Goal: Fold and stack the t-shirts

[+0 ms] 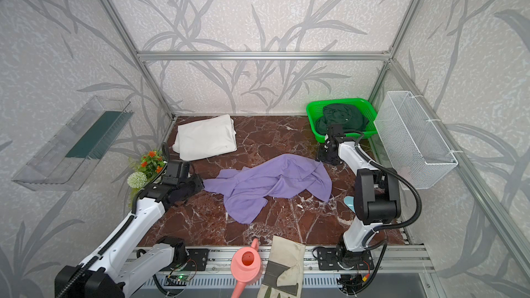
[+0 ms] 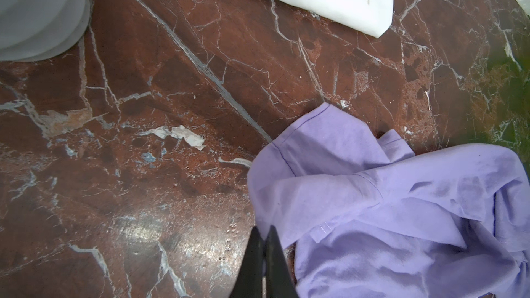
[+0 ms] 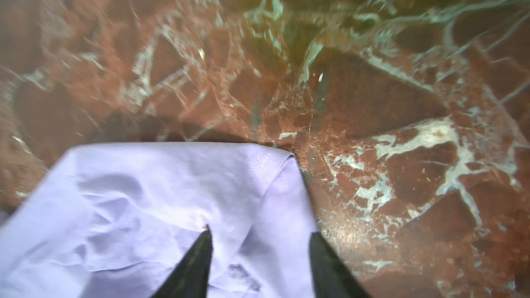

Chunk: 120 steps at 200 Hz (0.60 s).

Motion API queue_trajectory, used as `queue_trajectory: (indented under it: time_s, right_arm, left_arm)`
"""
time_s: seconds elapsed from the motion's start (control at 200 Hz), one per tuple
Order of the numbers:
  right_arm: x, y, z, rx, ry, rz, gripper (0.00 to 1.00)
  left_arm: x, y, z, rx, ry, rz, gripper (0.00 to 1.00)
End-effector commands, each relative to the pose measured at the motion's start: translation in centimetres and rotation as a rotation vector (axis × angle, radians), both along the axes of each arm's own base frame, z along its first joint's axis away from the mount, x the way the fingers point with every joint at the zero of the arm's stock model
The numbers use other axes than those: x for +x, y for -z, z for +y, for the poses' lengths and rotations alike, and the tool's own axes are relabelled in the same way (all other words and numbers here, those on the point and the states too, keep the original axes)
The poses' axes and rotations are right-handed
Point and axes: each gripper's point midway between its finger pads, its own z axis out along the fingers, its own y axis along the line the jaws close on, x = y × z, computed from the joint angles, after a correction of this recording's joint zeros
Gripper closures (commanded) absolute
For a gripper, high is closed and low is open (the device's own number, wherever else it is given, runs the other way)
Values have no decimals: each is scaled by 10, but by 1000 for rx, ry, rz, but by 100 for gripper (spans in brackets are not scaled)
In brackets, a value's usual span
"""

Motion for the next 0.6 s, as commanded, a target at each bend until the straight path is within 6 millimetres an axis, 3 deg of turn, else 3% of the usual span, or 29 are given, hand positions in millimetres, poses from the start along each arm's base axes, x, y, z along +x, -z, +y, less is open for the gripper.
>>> queue_trajectory:
  time_s: [0.0, 0.12, 0.205, 0.315, 0.595]
  right_arm:
    - [-16, -43, 16, -71, -57, -126, 39]
    - [-48, -40, 46, -76, -149, -130, 43]
    - [-65, -23, 58, -87, -176, -108, 53]
    - [-79, 4, 65, -101, -185, -44, 55]
    - [-82, 43, 85, -129, -230, 23, 55]
  left_arm:
    - [0, 1, -1, -8, 7, -17, 100]
    - [1, 3, -4, -20, 13, -15, 100]
    - [2, 3, -4, -21, 14, -14, 100]
    - [2, 2, -4, -20, 18, -17, 100]
    - [0, 4, -2, -8, 19, -8, 100]
